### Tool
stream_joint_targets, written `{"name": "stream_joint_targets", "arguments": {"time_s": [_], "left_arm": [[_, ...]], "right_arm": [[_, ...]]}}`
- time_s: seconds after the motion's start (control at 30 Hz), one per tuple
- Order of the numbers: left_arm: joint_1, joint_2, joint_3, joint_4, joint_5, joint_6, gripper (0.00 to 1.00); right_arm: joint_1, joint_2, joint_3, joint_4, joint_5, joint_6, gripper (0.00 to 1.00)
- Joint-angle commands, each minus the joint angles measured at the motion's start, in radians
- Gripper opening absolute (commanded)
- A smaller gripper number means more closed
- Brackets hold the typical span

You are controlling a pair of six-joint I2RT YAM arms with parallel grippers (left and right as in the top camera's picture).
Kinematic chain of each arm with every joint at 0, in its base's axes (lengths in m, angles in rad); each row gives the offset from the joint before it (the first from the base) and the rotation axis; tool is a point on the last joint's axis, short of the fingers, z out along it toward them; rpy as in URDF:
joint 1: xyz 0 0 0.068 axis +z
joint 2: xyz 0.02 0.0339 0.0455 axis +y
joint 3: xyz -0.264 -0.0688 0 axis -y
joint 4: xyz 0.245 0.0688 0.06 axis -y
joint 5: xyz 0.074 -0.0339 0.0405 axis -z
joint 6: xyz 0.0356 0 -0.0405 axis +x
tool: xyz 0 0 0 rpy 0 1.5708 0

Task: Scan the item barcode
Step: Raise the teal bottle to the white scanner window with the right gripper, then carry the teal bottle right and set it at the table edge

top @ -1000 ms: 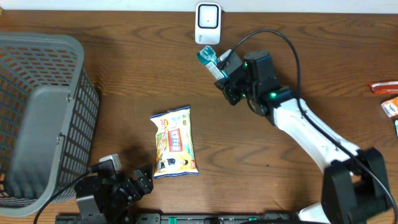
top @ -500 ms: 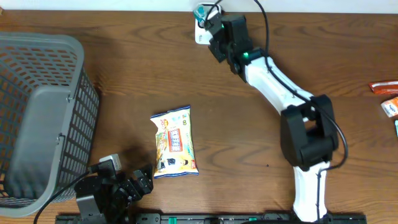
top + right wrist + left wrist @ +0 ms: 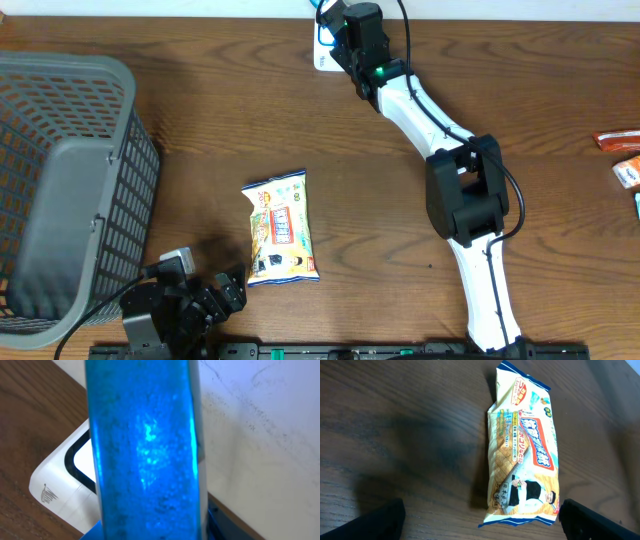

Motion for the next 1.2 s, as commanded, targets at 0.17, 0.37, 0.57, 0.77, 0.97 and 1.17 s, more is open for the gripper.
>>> {"name": "stream_joint_targets", "arguments": {"time_s": [0.17,0.37,0.57,0.77,0.97,1.17], "left_arm": [[0.003,-0.002,-0.006,-0.039,0.010,0.017,0.99],[0.003,-0.002,-0.006,-0.039,0.010,0.017,0.98],[0.003,-0.002,-0.006,-0.039,0.010,0.017,0.98],[0.003,-0.002,-0.006,-0.039,0.010,0.017,0.98],[0.003,-0.002,-0.006,-0.039,0.010,0.017,0.98],[0.003,-0.002,-0.006,-0.039,0.010,0.017,0.98]], "right_arm": [[-0.008,-0.017,0.051,0.009,0.046,-0.091,0.01],[-0.012,-0.056,0.051,-0.060,0.115,-0.052,0.01],[-0.087,-0.198,0.051,-0.340,0.161,0.021,0.01],[-0.240,-0.249,0.051,-0.594,0.164,0.240,0.01],[-0.420,-0.212,-0.006,-0.703,0.168,0.287,0.01],[-0.623,-0.160,-0.135,-0.641,0.201,0.284,0.02]]}}
